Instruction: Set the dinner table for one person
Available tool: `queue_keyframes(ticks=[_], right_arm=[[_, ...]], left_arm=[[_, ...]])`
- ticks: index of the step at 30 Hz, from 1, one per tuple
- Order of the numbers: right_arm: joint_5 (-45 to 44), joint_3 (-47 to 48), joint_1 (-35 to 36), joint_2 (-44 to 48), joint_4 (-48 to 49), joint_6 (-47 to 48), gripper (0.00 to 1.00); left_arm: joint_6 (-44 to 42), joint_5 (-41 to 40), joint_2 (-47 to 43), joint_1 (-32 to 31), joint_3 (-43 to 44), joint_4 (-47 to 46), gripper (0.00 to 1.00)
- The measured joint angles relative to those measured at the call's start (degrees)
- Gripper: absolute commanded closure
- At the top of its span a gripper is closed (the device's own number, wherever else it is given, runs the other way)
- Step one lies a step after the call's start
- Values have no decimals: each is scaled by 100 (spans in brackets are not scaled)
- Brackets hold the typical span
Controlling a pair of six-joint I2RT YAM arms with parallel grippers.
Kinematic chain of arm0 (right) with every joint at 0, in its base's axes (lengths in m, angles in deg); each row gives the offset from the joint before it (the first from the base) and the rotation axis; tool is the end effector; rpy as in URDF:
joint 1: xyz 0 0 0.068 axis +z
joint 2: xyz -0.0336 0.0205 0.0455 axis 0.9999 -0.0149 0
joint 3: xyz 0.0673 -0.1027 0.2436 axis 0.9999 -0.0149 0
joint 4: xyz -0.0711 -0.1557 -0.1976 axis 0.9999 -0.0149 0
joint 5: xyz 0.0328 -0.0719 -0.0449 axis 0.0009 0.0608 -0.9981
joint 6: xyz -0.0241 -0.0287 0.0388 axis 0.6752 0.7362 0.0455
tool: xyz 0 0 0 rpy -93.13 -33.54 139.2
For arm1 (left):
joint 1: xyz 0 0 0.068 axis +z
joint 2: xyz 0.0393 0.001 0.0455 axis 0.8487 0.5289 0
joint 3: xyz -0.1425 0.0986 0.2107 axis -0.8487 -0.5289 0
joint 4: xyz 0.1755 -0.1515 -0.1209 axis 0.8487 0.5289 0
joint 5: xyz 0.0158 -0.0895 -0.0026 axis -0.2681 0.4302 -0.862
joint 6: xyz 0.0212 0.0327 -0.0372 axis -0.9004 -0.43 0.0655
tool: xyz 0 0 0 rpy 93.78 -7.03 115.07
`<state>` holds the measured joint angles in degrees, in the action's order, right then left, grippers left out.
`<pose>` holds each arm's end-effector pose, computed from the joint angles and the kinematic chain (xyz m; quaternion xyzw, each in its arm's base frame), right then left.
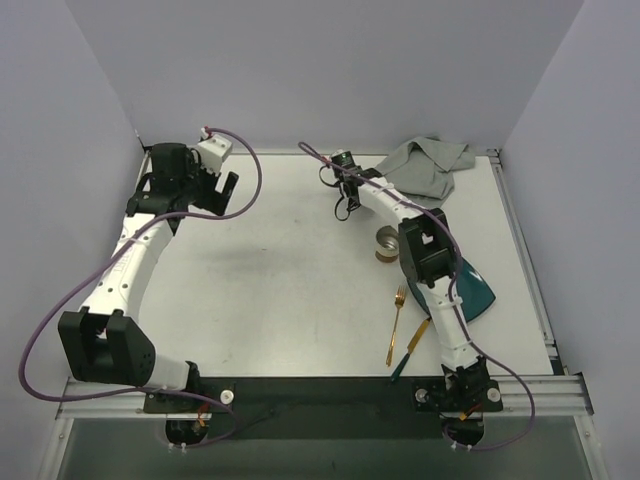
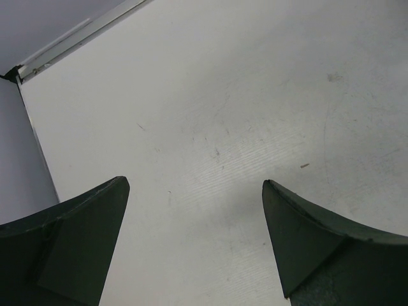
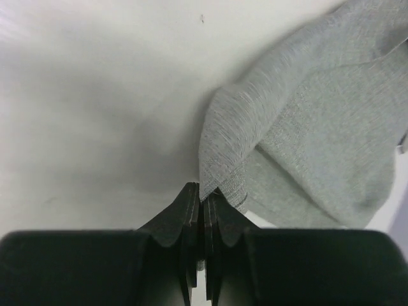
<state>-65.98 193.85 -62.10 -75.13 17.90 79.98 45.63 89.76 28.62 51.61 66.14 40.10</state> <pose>0.5051 0.2414 0.1635 -0.2807 0.8446 -0.1699 0.4231 0.3196 -0.0407 0.3540 0.2384 0.8448 0.0064 0.4790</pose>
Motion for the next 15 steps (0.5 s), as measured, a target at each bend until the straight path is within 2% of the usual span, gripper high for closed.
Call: queue_keyframes(ticks=[3,6,11,15], right_arm=[[739,-85,46,636,-278,-804,100],[1620,-66,208,1416,-120,-1515,100],[3106,658,894,2282,1226,-2789,100],[3600,1091,1340,2616,2085,-3543,100]], left_arm=[[269,173,-90,195,0,63,3],[538,450,-216,629,7,162,3],[960,809,-249,1434,210,398,3],[1062,1093,-293,1773,413,485,4]])
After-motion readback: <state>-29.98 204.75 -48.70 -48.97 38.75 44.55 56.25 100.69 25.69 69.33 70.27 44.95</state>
